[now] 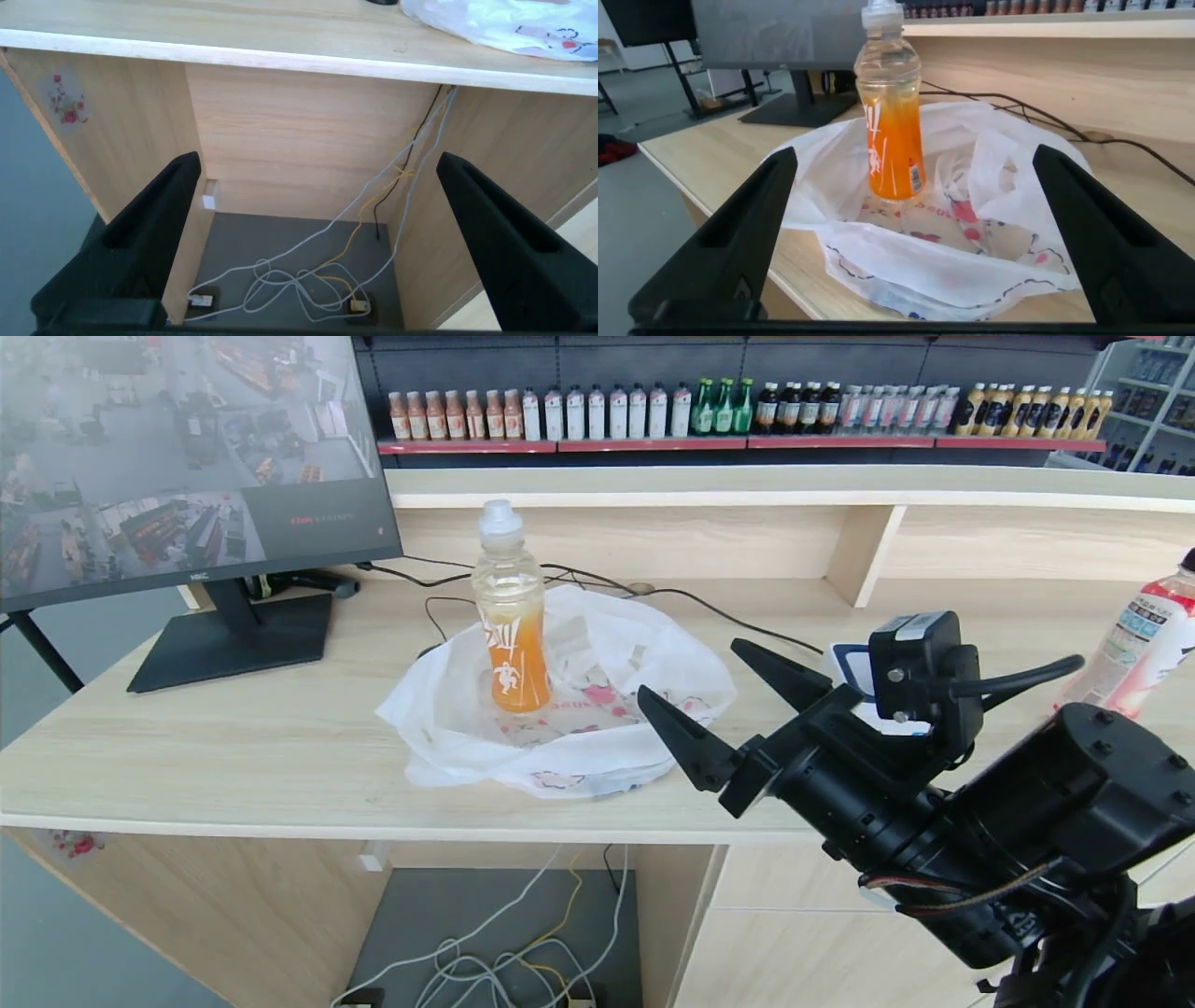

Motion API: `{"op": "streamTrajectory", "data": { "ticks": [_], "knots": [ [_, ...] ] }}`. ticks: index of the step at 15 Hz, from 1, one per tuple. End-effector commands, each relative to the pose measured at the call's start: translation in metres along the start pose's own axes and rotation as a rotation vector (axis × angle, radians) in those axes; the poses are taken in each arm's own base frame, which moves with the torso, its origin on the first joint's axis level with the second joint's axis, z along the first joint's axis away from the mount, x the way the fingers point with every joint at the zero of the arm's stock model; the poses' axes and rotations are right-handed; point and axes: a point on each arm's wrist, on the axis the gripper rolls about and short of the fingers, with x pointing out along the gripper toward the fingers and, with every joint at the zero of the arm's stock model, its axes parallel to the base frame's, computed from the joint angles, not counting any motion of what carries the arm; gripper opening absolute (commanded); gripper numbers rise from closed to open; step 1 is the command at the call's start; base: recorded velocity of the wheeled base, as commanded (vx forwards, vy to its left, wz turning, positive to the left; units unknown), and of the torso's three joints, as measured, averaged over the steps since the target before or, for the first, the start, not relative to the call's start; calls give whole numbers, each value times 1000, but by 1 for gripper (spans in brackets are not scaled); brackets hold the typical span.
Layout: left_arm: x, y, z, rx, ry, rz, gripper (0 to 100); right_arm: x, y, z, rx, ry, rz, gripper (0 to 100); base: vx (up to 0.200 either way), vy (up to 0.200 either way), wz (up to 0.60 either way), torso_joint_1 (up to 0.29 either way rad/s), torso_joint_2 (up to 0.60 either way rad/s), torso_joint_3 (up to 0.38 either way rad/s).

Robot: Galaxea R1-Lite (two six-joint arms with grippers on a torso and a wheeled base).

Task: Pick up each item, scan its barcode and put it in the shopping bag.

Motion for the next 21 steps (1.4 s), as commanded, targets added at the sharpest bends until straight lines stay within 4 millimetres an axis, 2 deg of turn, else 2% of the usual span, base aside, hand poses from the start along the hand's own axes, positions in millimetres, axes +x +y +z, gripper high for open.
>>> {"op": "streamTrajectory", "data": {
  "ticks": [1, 17, 21],
  "knots": [
    [0, 0, 0, 0, 0, 0, 100, 1, 0, -5, -2, 13, -1, 100, 0, -200, 0, 2, -2, 2],
    [0, 0, 0, -2, 0, 1, 100, -3, 0, -1, 0, 9, 2, 100, 0, -200, 0, 1, 2, 3],
    [0, 0, 0, -2, 0, 1, 100, -8, 0, 3, -2, 7, 0, 100, 0, 0, 0, 0, 0, 0]
  ]
}}
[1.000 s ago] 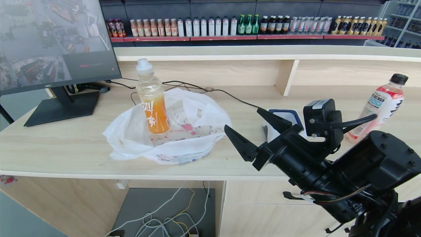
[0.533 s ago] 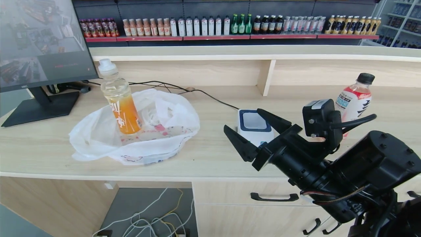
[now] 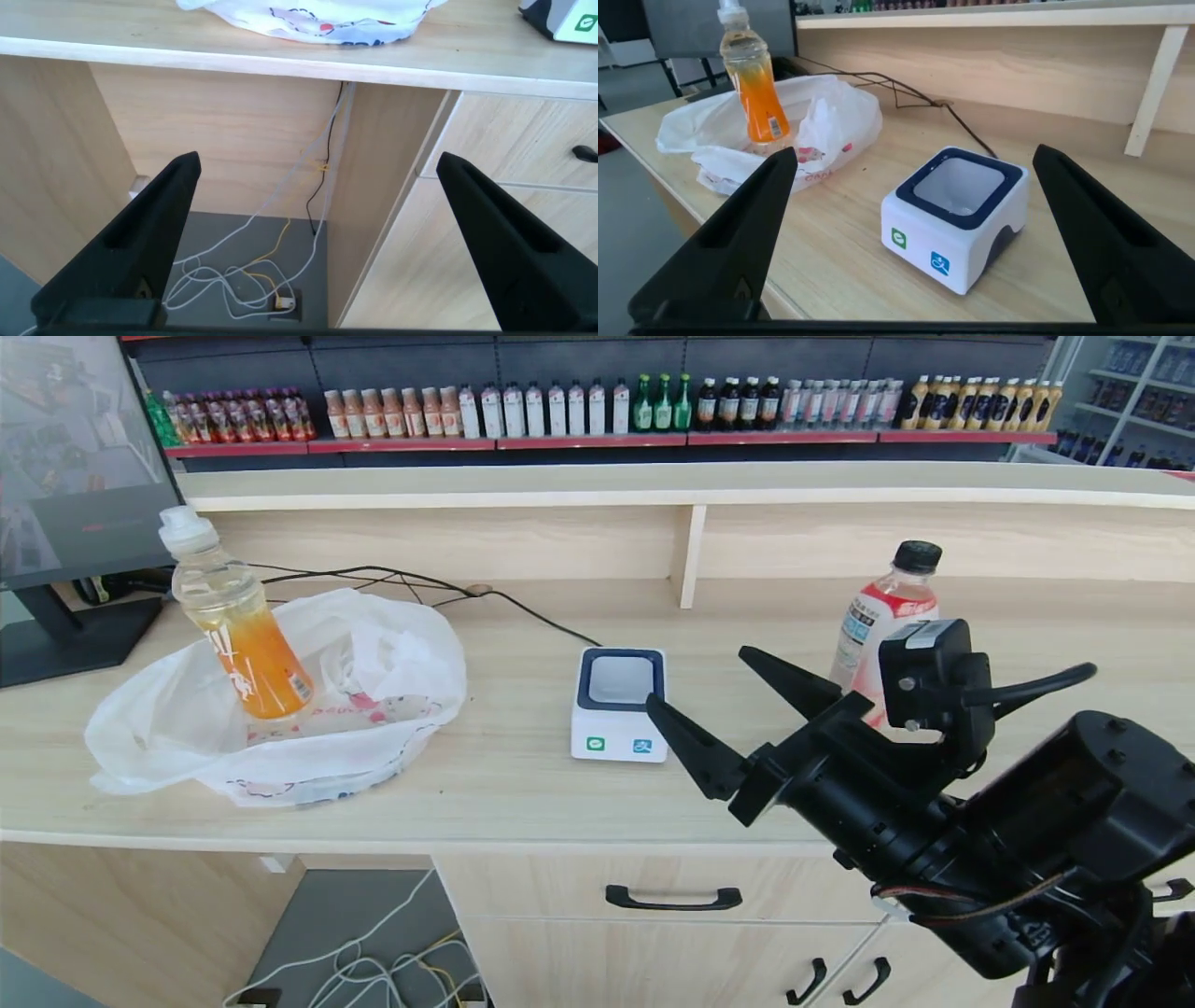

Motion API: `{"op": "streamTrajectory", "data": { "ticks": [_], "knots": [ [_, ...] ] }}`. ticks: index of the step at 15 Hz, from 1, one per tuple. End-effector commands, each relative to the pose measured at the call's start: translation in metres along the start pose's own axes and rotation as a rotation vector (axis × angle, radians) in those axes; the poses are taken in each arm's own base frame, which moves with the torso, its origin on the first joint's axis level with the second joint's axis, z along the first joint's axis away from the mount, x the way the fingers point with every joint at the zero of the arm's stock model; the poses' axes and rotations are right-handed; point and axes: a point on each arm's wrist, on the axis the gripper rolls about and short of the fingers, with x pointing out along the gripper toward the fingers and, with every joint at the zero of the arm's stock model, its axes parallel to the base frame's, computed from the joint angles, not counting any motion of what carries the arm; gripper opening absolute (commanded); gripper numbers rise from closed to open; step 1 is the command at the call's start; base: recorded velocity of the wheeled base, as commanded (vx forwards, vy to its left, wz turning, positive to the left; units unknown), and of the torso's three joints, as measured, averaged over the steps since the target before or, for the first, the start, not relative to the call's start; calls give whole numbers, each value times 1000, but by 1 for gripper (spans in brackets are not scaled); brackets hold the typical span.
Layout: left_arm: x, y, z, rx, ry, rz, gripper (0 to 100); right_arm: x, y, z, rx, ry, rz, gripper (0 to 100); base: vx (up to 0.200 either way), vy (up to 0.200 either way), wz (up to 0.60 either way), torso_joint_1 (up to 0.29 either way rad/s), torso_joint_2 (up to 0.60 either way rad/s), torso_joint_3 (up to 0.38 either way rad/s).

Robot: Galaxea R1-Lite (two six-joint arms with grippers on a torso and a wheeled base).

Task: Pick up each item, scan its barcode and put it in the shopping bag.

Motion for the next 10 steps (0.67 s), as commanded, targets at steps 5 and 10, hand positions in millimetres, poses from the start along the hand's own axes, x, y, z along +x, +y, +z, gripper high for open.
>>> {"op": "streamTrajectory", "data": {
  "ticks": [5, 10],
  "knots": [
    [0, 0, 0, -2, 1, 0, 100, -6, -1, 4, -1, -4, 1, 100, 0, 0, 0, 0, 0, 0],
    [0, 0, 0, -3, 1, 0, 100, -42, -35, -5, -43, 97, -123, 100, 0, 0, 0, 0, 0, 0]
  ]
}}
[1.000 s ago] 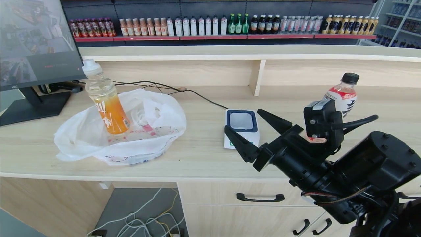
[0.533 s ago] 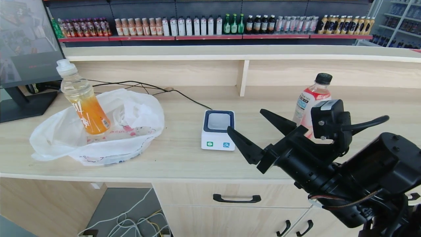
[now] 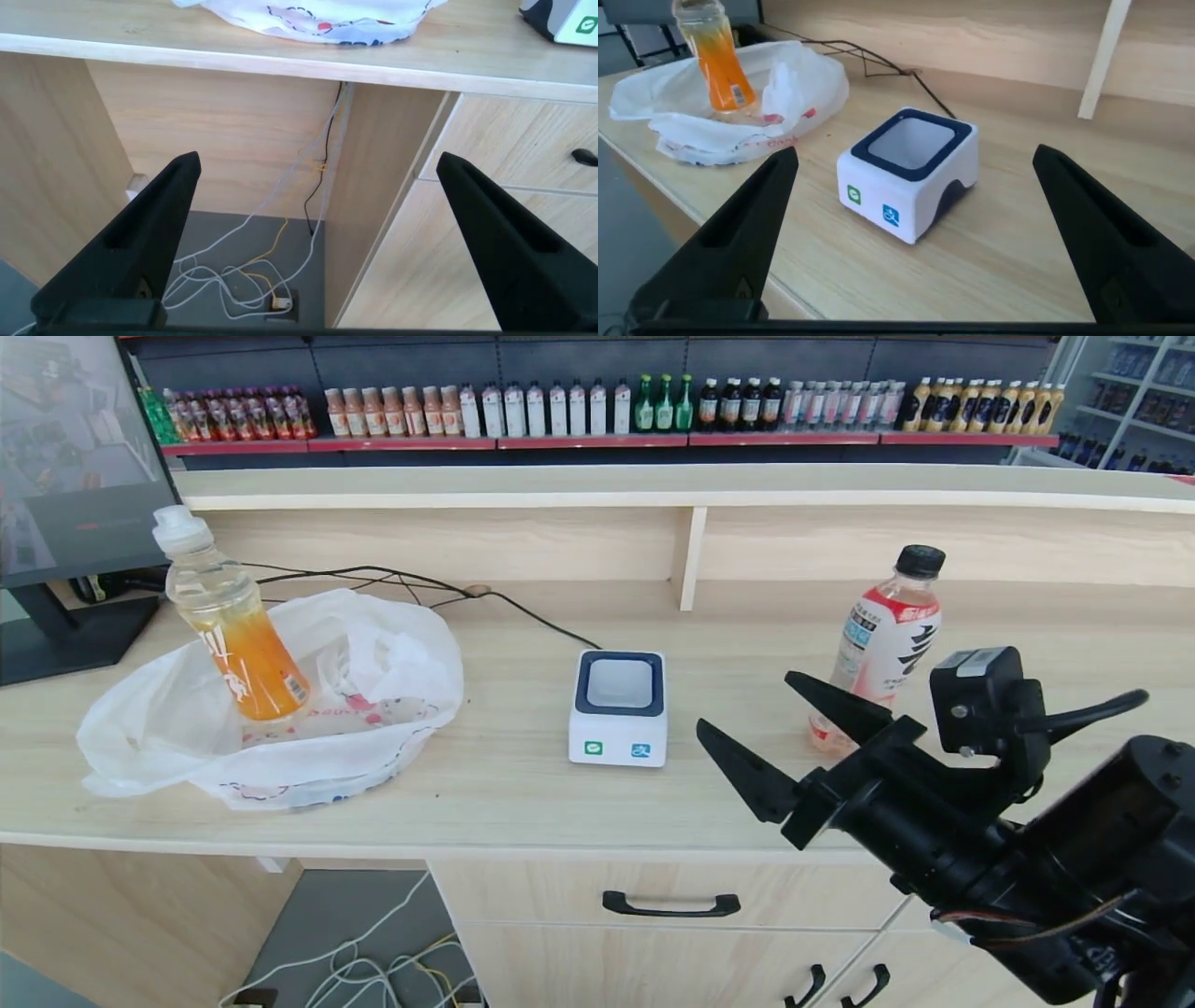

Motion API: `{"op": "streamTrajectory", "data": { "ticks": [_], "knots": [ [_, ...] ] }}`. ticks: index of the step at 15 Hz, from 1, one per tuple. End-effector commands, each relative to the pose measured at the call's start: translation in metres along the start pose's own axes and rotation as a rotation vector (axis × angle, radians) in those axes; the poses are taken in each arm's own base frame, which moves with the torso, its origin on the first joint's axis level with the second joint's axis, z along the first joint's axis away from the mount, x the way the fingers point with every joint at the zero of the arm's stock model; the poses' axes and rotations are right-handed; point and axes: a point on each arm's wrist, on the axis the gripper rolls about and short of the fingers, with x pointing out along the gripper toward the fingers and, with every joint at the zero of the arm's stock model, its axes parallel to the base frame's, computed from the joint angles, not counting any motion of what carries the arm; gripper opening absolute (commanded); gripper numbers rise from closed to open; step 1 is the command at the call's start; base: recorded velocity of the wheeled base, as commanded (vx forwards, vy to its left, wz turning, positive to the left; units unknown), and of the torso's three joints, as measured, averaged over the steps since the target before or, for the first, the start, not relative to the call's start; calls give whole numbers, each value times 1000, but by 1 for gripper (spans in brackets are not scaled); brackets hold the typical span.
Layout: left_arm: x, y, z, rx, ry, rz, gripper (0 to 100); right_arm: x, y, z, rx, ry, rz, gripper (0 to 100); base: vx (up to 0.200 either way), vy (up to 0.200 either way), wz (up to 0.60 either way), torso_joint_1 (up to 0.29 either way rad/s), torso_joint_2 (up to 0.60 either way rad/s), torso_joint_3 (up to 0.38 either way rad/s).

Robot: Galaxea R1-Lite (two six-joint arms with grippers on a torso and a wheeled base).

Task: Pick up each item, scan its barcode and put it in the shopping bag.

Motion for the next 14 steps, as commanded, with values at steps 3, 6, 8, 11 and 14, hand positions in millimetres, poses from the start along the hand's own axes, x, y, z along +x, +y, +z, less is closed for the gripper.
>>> {"op": "streamTrajectory", "data": {
  "ticks": [3, 6, 8, 11, 14],
  "knots": [
    [0, 0, 0, 0, -1, 1, 100, -26, -32, -16, -33, 107, -127, 100, 0, 0, 0, 0, 0, 0],
    [0, 0, 0, -2, -1, 1, 100, -30, -57, -20, -52, 130, -235, 100, 0, 0, 0, 0, 0, 0],
    [0, 0, 0, -2, -1, 1, 100, -31, -73, -21, -62, 133, -300, 100, 0, 0, 0, 0, 0, 0],
    [0, 0, 0, -2, -1, 1, 100, -34, -83, -21, -74, 139, -342, 100, 0, 0, 0, 0, 0, 0],
    [0, 0, 0, -2, -1, 1, 100, -31, -89, -21, -80, 133, -365, 100, 0, 0, 0, 0, 0, 0]
  ]
}}
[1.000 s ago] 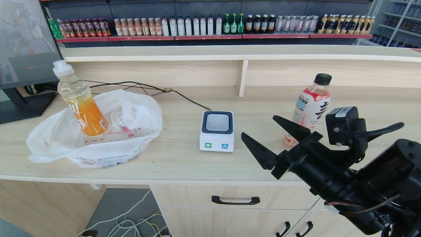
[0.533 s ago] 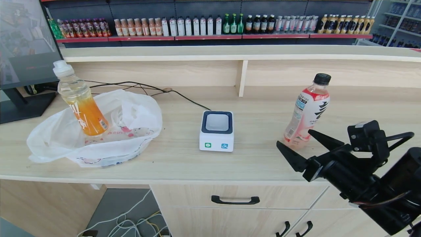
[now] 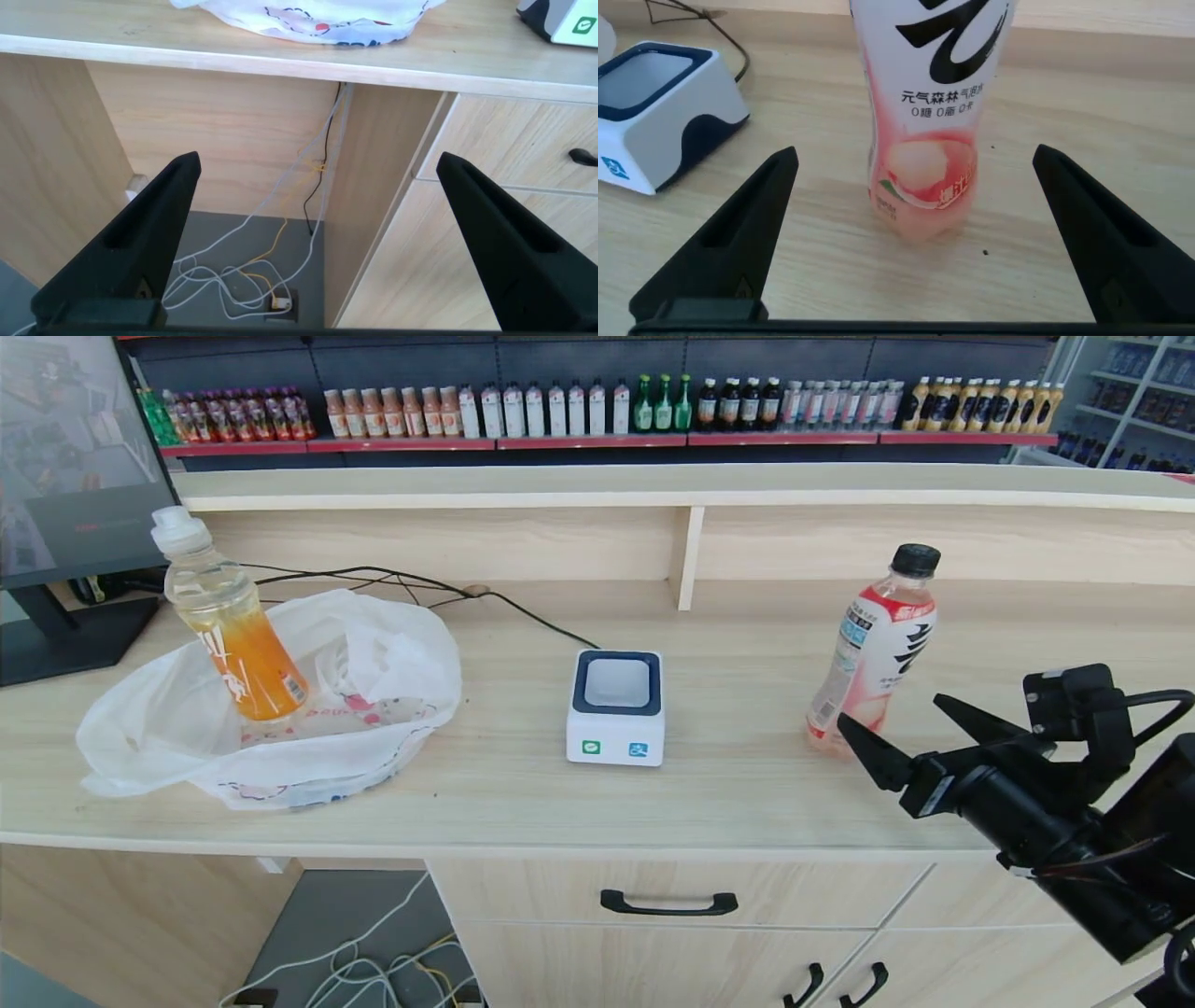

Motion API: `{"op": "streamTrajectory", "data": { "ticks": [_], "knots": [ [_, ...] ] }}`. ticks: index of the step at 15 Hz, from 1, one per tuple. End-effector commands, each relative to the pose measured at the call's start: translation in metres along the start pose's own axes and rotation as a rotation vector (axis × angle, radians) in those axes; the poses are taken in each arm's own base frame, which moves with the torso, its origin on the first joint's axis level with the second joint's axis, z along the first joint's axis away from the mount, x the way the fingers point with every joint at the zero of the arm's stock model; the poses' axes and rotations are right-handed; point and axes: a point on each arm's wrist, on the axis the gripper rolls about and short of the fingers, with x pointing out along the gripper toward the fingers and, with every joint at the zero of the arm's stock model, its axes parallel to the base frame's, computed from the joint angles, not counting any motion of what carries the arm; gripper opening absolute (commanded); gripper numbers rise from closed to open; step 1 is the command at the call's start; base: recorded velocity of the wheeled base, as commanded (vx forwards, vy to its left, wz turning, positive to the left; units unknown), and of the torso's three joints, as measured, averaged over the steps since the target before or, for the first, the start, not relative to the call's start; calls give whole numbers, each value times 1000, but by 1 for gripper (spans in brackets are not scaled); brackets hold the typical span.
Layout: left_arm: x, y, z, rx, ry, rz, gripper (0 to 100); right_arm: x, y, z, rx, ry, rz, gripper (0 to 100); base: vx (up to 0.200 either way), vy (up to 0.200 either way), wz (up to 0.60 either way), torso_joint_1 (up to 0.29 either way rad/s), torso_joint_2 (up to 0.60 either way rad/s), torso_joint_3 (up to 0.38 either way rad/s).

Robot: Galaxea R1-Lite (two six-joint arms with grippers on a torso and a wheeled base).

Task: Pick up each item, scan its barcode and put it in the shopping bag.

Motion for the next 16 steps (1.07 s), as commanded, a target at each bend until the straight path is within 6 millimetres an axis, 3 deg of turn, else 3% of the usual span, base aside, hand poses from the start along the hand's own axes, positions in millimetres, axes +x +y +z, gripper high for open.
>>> {"op": "streamTrajectory", "data": {
  "ticks": [1, 5, 16],
  "knots": [
    [0, 0, 0, 0, -1, 0, 100, 10, -1, 2, 1, -21, -8, 100, 0, 0, 0, 0, 0, 0],
    [0, 0, 0, 0, -1, 0, 100, 20, -13, 1, -4, -30, -54, 100, 0, 0, 0, 0, 0, 0],
    [0, 0, 0, 0, -1, 0, 100, 46, -11, -1, -3, -58, -51, 100, 0, 0, 0, 0, 0, 0]
  ]
}}
